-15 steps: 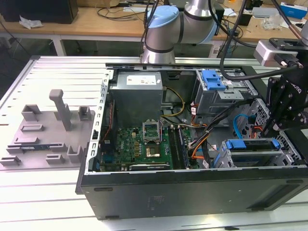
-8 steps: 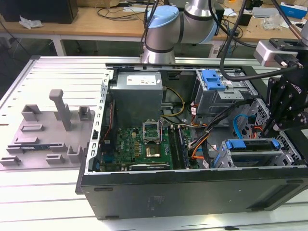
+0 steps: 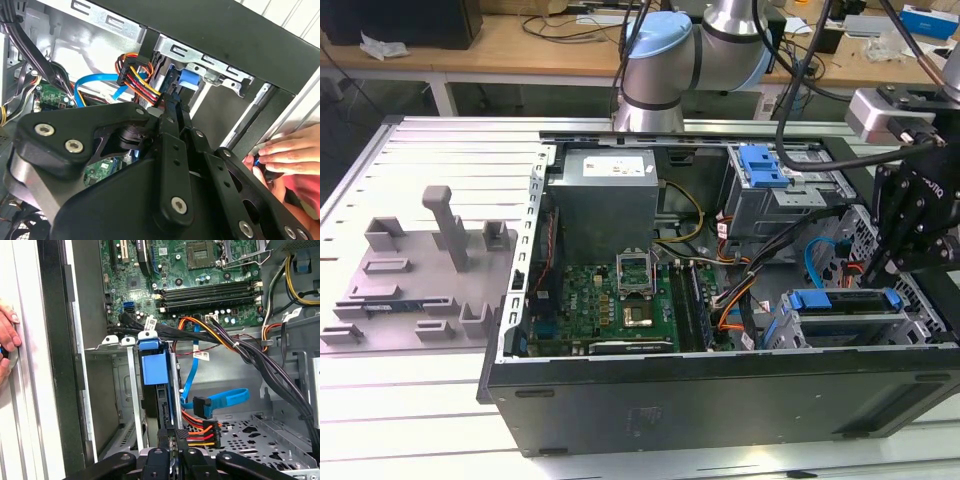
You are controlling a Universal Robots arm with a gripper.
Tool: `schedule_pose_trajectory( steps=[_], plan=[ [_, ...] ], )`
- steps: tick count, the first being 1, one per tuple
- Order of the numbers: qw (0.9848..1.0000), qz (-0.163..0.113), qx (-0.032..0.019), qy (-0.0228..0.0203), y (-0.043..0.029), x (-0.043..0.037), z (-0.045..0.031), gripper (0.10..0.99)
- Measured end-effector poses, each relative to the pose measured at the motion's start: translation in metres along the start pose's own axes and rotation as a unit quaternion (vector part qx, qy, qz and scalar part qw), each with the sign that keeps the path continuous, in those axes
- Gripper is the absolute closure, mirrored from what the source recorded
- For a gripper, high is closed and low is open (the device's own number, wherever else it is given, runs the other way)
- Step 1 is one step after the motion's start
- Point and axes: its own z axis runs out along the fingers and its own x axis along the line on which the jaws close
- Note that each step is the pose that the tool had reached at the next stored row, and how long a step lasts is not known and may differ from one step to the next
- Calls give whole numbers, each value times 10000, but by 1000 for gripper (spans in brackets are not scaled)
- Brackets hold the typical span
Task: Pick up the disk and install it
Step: 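Insert the first disk wire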
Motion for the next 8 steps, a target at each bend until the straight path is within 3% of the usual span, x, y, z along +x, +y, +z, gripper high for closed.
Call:
schedule_pose_trajectory(
  steps=[8],
  plan=[
    [10000, 0, 0, 0, 0, -2, 19, 922]
  ],
)
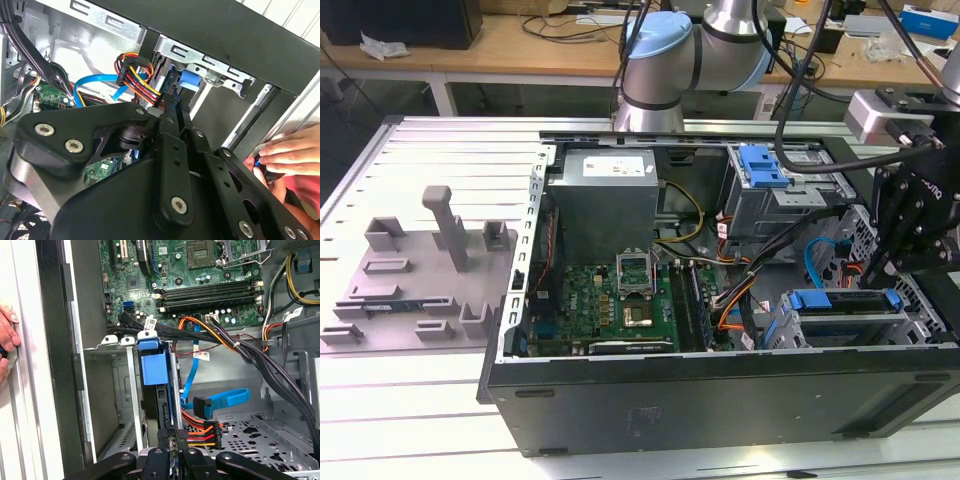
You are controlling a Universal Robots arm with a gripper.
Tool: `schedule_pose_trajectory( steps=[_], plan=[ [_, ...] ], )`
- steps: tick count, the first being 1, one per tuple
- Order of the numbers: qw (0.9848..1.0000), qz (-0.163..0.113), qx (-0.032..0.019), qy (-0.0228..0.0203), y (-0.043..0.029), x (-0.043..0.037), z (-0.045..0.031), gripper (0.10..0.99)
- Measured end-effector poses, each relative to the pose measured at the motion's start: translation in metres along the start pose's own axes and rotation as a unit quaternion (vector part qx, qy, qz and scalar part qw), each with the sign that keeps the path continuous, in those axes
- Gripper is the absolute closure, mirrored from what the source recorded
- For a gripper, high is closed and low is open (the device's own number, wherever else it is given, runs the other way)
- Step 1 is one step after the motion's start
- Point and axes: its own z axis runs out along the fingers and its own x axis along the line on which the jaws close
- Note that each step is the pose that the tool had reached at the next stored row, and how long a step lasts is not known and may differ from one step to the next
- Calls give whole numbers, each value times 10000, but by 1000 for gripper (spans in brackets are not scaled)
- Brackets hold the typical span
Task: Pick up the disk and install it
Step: 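Insert the first disk wire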
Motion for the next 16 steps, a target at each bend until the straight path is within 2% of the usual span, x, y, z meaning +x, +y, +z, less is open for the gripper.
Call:
schedule_pose_trajectory(
  steps=[16],
  plan=[
    [10000, 0, 0, -1, -3, 5, 40, 922]
  ],
)
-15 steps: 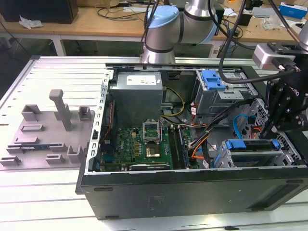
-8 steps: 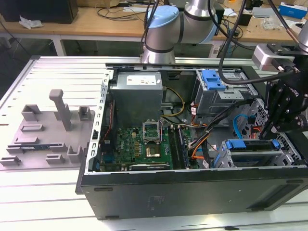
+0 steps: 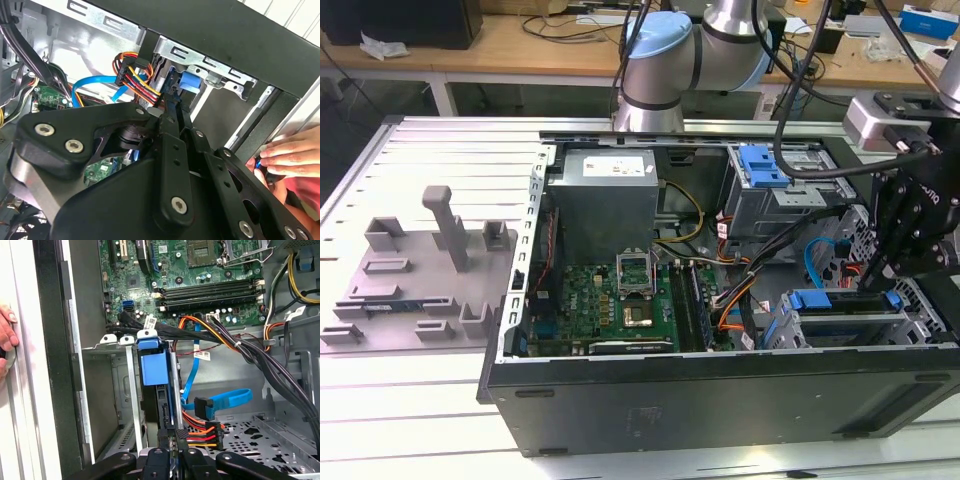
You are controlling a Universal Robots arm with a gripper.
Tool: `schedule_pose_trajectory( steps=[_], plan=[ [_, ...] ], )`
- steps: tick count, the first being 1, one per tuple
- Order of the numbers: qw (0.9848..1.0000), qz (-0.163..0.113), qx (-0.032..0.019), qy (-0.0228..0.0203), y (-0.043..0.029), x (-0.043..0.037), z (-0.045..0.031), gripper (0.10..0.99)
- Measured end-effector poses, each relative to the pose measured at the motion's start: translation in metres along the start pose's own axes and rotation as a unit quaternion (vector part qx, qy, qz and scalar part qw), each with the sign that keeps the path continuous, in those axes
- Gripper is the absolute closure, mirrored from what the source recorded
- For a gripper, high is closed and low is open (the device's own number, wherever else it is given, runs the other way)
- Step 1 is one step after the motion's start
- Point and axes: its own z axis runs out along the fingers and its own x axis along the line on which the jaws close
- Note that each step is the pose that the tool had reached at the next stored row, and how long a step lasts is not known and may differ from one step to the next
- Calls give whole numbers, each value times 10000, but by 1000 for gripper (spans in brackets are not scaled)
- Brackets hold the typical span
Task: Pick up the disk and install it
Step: 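Insert the first disk wire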
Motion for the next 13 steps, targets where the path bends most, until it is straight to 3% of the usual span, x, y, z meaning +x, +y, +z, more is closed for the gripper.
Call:
schedule_pose_trajectory(
  steps=[13],
  plan=[
    [10000, 0, 0, 2, 0, 3, 53, 922]
  ],
)
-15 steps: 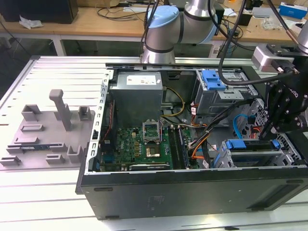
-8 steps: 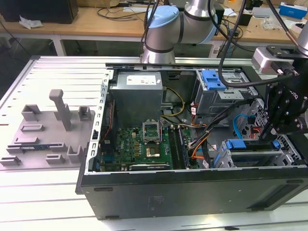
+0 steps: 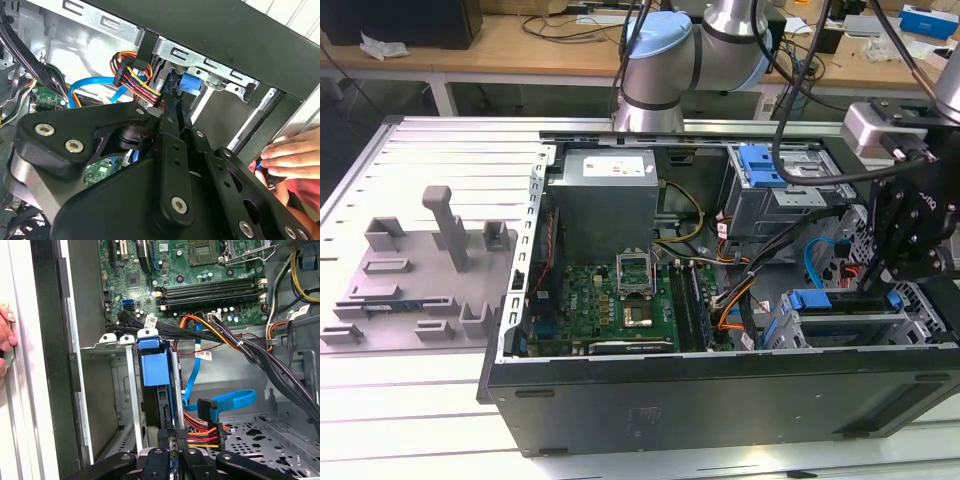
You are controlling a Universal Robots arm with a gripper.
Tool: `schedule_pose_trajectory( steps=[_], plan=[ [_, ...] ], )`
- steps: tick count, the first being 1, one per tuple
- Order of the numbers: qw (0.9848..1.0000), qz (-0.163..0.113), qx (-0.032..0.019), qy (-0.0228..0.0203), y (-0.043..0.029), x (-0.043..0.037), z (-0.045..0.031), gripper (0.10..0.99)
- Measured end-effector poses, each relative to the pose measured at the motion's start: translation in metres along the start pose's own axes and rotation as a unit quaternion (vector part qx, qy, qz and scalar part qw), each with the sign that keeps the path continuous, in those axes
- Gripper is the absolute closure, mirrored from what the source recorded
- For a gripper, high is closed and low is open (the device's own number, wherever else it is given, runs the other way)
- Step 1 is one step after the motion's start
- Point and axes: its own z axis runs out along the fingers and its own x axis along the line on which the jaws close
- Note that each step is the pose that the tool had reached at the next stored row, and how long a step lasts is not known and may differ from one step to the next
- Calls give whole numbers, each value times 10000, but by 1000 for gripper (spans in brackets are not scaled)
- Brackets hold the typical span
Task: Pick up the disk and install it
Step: 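Insert the first disk wire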
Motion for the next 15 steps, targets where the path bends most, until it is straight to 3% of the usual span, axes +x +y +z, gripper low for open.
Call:
schedule_pose_trajectory(
  steps=[15],
  plan=[
    [10000, -49, 4, -4, -5, -6, 59, 922]
  ],
)
